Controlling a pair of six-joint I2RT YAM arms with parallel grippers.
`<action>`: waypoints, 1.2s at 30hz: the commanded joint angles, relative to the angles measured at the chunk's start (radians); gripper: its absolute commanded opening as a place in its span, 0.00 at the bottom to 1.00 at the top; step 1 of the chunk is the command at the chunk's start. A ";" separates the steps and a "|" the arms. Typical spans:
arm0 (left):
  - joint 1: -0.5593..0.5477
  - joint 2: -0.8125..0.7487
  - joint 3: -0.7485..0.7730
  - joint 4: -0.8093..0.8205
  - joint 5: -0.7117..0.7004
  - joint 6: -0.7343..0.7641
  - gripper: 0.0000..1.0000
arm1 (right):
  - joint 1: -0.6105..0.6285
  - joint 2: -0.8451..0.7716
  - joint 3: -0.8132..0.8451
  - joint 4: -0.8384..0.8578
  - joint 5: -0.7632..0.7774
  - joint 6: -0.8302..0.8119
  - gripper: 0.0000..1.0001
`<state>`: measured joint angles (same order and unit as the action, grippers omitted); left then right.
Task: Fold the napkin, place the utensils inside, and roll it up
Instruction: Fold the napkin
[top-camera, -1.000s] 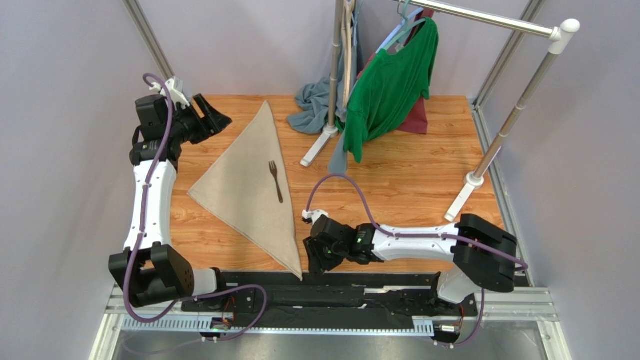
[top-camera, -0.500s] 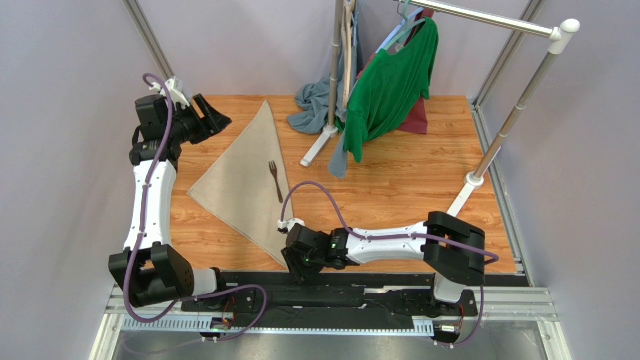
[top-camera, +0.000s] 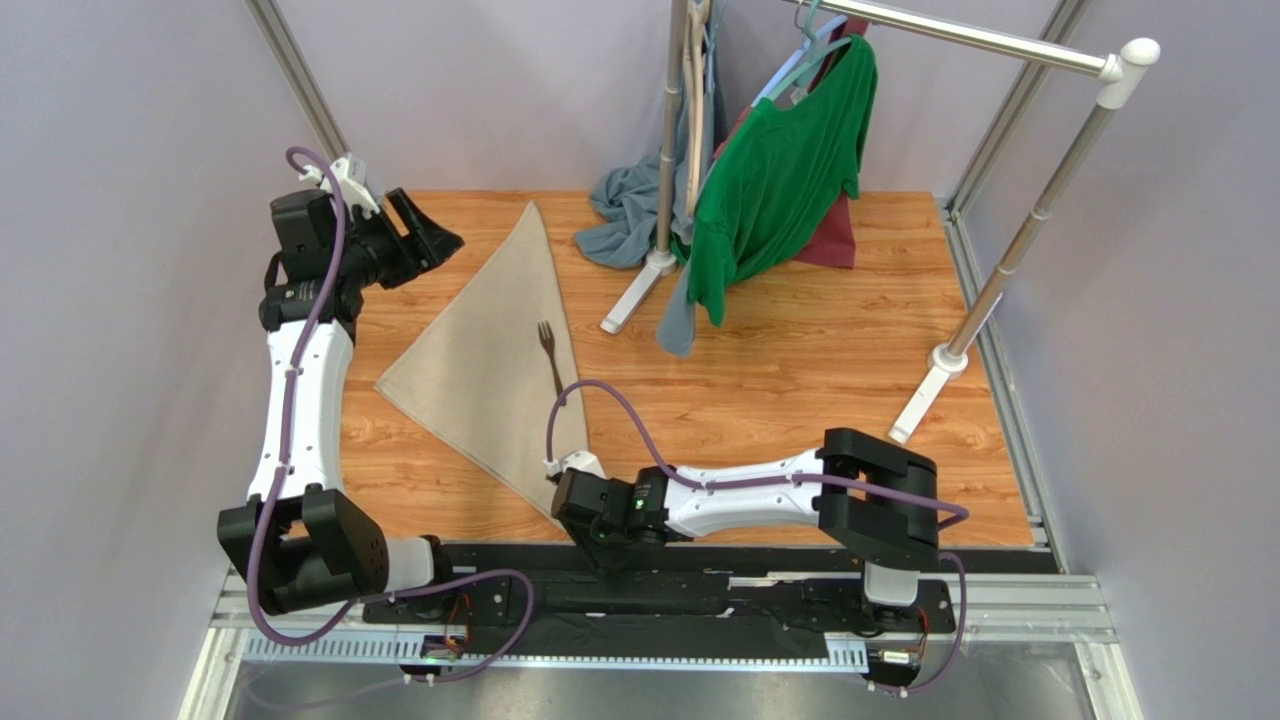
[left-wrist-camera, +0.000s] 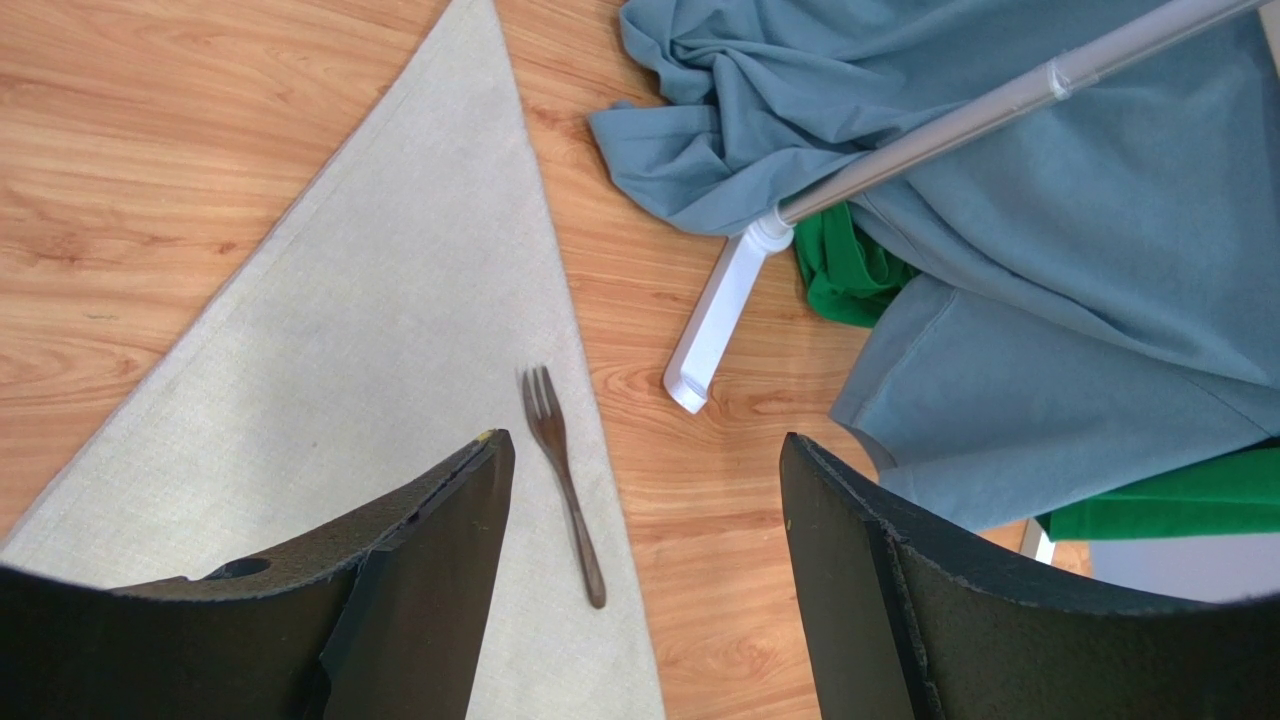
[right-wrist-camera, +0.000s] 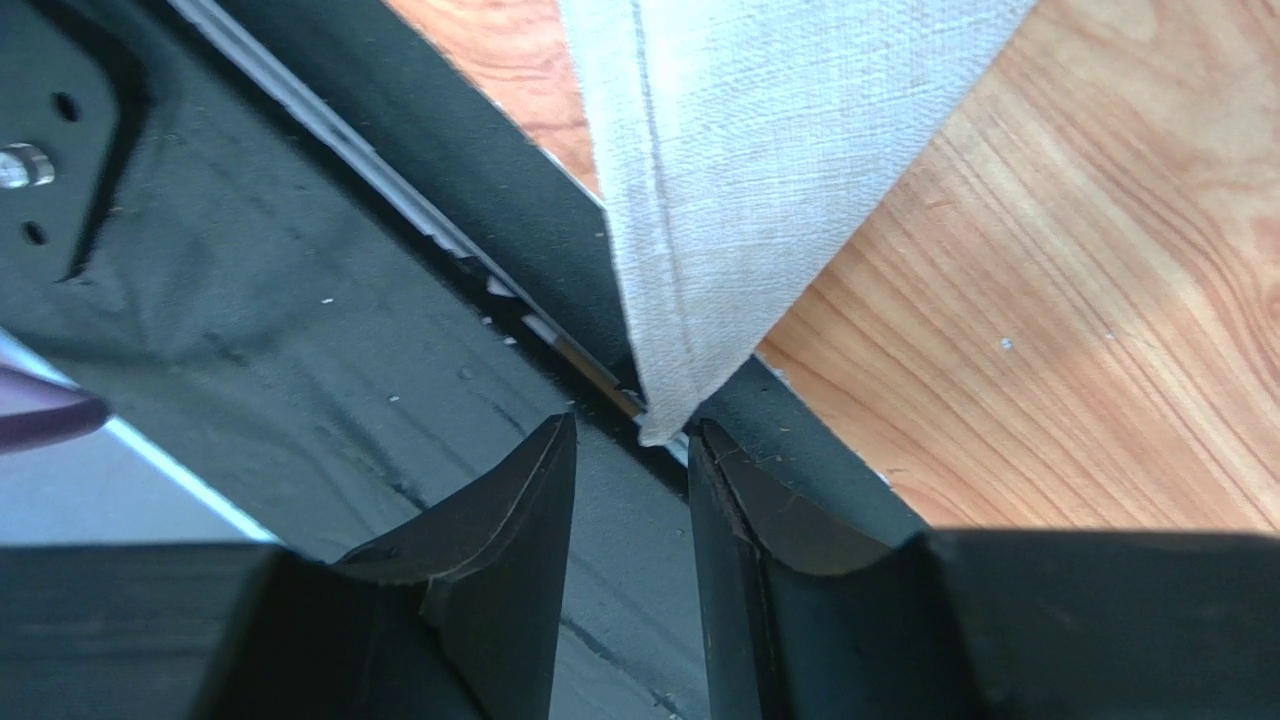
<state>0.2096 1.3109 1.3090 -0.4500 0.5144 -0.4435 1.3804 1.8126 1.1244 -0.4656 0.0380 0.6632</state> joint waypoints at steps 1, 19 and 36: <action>-0.004 -0.019 0.001 0.005 0.007 0.011 0.74 | 0.008 0.025 0.049 -0.033 0.042 0.013 0.36; -0.027 -0.027 -0.005 0.007 -0.007 0.011 0.74 | 0.014 0.039 0.078 -0.083 0.062 0.012 0.00; -0.340 -0.265 -0.654 0.445 -0.200 -0.313 0.72 | 0.040 -0.075 -0.021 -0.093 0.145 0.059 0.00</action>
<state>-0.0410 1.0672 0.7128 -0.1898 0.3439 -0.6552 1.4101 1.8069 1.1339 -0.5556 0.1337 0.6918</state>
